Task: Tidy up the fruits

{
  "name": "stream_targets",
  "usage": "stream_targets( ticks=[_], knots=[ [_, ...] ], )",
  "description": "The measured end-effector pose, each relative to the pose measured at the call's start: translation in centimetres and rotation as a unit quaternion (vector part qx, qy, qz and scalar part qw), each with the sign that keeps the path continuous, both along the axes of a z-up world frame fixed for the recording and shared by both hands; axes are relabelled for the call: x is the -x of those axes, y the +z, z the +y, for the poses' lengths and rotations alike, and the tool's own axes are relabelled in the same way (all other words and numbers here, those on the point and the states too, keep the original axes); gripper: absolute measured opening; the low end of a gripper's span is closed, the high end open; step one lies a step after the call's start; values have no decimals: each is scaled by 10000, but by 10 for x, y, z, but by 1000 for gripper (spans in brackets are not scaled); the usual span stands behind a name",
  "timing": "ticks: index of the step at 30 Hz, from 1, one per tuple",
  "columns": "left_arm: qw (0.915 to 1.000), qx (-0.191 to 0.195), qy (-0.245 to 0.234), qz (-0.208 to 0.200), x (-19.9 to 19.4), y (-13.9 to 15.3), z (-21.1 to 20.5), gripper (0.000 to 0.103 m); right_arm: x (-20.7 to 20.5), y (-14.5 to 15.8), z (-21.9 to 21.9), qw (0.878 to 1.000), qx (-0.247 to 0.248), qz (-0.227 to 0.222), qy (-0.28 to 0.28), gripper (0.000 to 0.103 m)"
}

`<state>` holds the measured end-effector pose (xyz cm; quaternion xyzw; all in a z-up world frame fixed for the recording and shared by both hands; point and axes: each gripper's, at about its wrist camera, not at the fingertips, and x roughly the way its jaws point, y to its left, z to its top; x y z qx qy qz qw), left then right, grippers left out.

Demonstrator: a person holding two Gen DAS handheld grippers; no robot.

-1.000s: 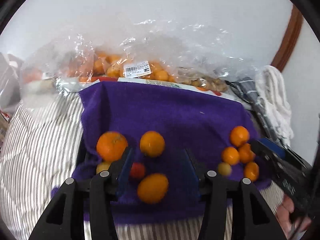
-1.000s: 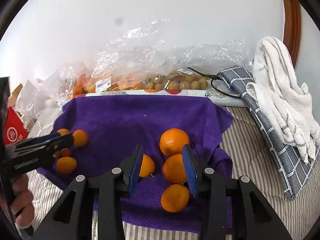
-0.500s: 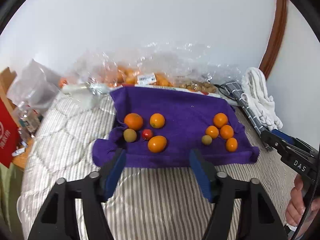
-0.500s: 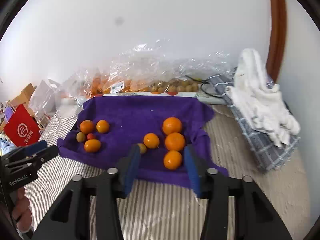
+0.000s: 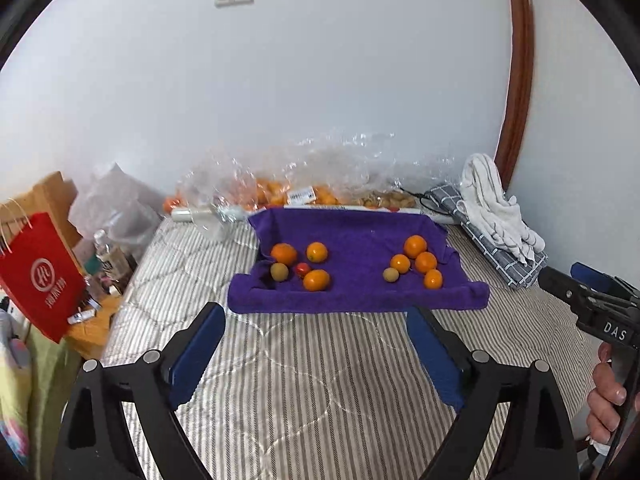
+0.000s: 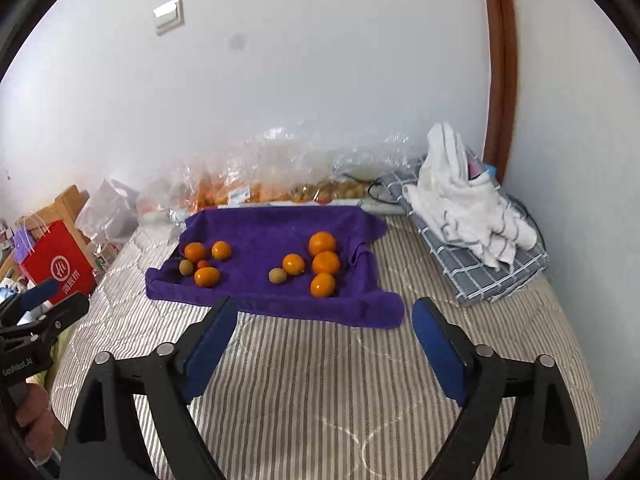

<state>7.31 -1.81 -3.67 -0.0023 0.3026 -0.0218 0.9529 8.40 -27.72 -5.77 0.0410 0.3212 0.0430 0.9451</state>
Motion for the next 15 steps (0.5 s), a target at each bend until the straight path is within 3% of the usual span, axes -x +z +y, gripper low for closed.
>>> stream_targets(
  ticks=[6,15],
  knots=[
    [9996,-197,33,-219,9,7,-8,92,14,-2,-3,9999,103,-33,-53,95],
    [9997,-194,34,-140,6,0,-13,92,21,-12,-5,9995,270,-20,-149,95]
  ],
)
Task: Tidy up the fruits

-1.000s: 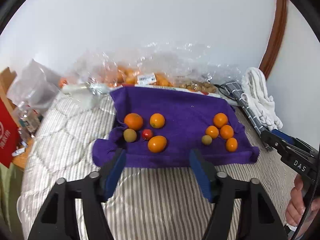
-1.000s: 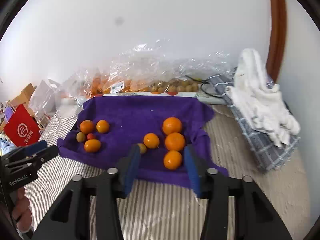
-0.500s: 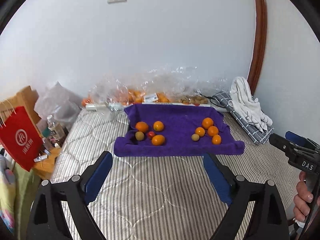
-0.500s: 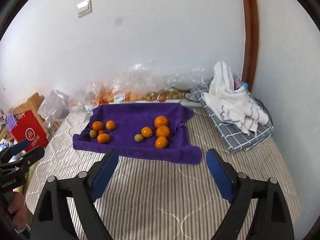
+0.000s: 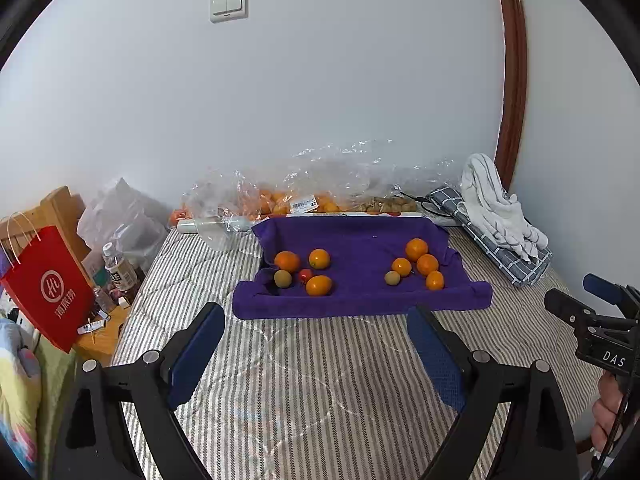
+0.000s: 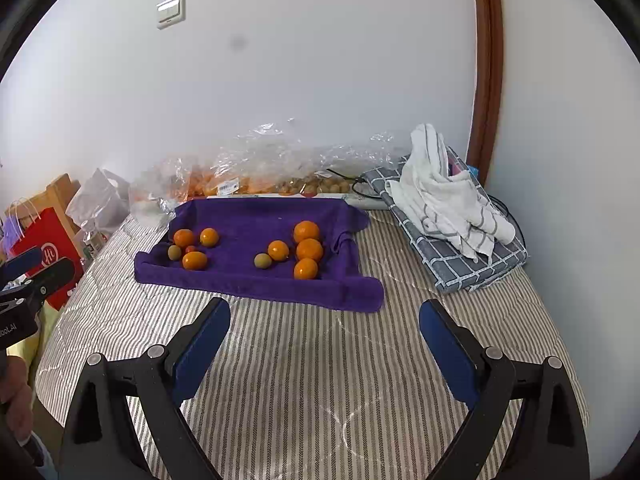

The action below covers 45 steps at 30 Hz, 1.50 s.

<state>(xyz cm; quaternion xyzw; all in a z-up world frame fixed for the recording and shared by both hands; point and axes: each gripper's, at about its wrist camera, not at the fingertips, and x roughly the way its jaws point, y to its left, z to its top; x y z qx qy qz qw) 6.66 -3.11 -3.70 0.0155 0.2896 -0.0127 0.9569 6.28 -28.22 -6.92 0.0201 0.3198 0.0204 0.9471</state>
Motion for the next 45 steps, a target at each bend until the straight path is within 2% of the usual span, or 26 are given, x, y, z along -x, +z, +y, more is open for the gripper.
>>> stream_targets(
  ticks=[45],
  knots=[
    [10000,5,58,-70,0,6,-1,92,0,8,3,9998,173,-125,-28,95]
  ],
)
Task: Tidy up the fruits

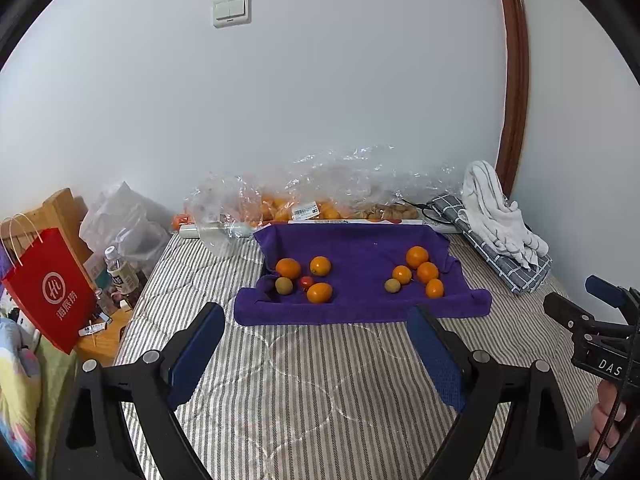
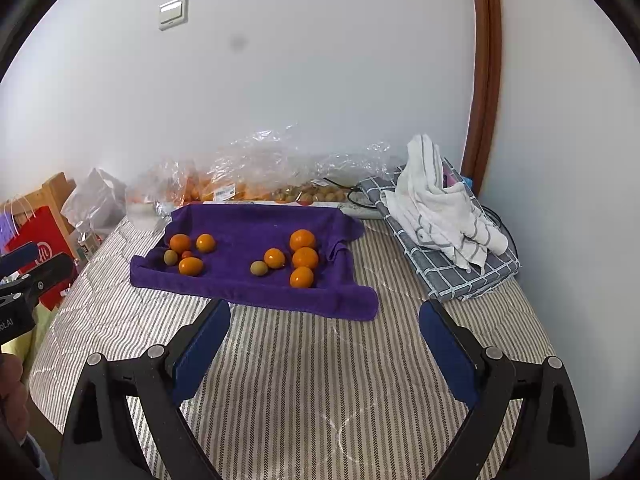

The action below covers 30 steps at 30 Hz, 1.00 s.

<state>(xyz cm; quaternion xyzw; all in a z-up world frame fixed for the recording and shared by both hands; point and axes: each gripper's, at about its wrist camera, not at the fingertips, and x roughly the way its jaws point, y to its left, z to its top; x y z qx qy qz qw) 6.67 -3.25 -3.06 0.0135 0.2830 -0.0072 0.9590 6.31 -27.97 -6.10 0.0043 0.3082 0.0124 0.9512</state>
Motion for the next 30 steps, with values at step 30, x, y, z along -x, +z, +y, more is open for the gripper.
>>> stream_targets(
  ticks=[30],
  knots=[
    [9999,-76,60,-78,-2,2,2,92,1,1,-4,10000,-19,-24,-24,95]
  ],
)
